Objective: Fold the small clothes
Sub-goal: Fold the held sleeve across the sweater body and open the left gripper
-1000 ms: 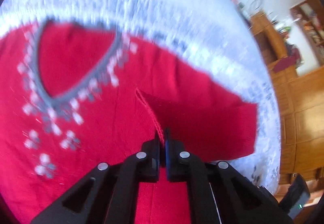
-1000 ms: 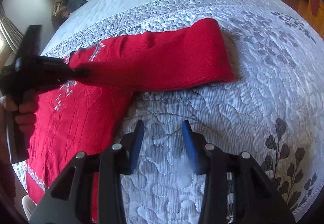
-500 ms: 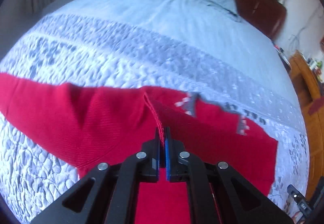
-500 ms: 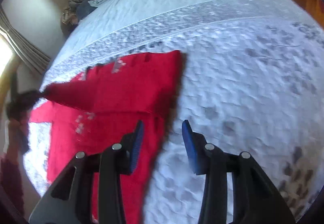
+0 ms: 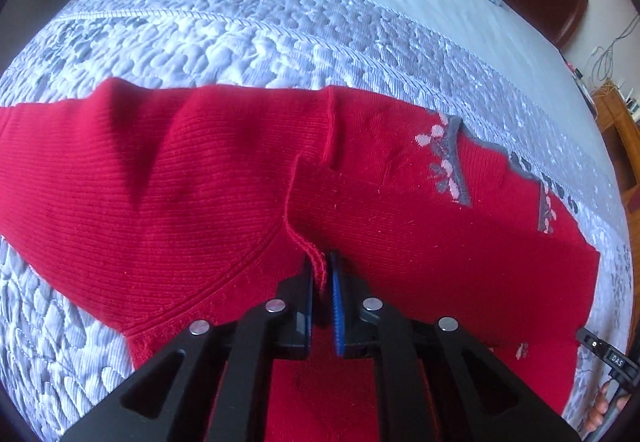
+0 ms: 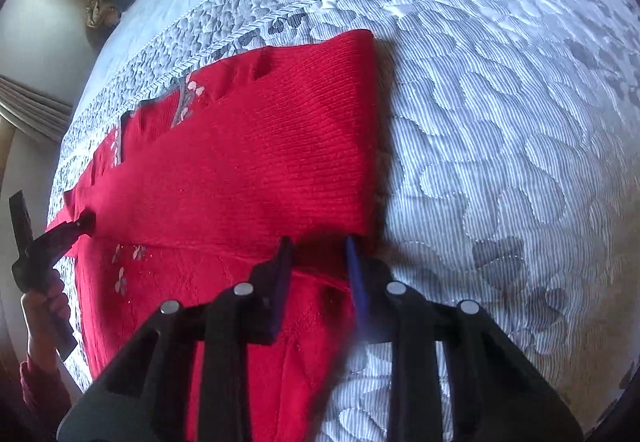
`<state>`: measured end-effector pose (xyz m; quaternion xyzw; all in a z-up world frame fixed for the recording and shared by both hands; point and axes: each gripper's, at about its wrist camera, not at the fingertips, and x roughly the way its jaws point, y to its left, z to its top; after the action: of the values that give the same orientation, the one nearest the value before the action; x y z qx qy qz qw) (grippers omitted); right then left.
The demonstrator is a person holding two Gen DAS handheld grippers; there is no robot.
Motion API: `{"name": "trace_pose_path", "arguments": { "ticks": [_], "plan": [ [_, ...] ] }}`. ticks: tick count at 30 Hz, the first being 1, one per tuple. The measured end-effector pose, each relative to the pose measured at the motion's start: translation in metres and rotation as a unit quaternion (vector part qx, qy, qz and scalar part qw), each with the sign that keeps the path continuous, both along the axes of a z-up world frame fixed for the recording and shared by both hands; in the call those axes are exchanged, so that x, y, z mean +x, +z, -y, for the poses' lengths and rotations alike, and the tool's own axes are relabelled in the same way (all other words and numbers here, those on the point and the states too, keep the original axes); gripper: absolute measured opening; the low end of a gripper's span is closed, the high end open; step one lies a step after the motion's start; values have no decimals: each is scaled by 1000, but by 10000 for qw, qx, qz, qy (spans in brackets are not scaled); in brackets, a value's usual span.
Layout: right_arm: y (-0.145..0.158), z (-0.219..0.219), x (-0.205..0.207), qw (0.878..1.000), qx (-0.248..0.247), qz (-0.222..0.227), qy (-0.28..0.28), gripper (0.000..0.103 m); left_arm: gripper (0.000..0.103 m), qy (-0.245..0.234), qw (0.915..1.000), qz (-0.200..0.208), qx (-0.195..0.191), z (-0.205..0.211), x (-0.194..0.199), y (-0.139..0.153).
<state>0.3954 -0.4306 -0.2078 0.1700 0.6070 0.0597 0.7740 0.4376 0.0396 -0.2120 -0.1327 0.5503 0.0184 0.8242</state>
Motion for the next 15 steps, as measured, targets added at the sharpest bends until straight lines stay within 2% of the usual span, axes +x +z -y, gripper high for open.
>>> {"name": "trace_pose_path", "arguments": {
  "ticks": [2, 3, 5, 7, 8, 9, 12, 15],
  "plan": [
    [-2, -5, 1, 9997, -221, -5, 73, 27, 10, -46, 10000, 0, 0, 1, -1, 2],
    [-1, -10, 2, 9992, -373, -8, 132, 28, 13, -38, 10000, -5, -63, -1, -1, 4],
    [8, -13, 0, 9987, -482, 47, 129, 31, 27, 81, 9997, -20, -248, -11, -5, 15],
    [23, -12, -11, 9990, -338, 270, 117, 46, 64, 201, 9985, 185, -480, -33, -20, 36],
    [29, -12, -16, 9988, -300, 364, 143, 46, 70, 247, 9981, 308, -480, -46, -28, 45],
    [38, -14, -25, 9982, -287, 482, 217, 46, 72, 327, 9979, 416, -367, -65, -37, 54],
    [48, -20, -44, 9971, -364, 555, 381, 46, 72, 785, 9962, 355, 103, -130, -57, 61],
    [45, -33, -54, 9962, -445, 466, 579, 46, 72, 1478, 9882, 114, 381, -196, -68, 54]
  ]
}}
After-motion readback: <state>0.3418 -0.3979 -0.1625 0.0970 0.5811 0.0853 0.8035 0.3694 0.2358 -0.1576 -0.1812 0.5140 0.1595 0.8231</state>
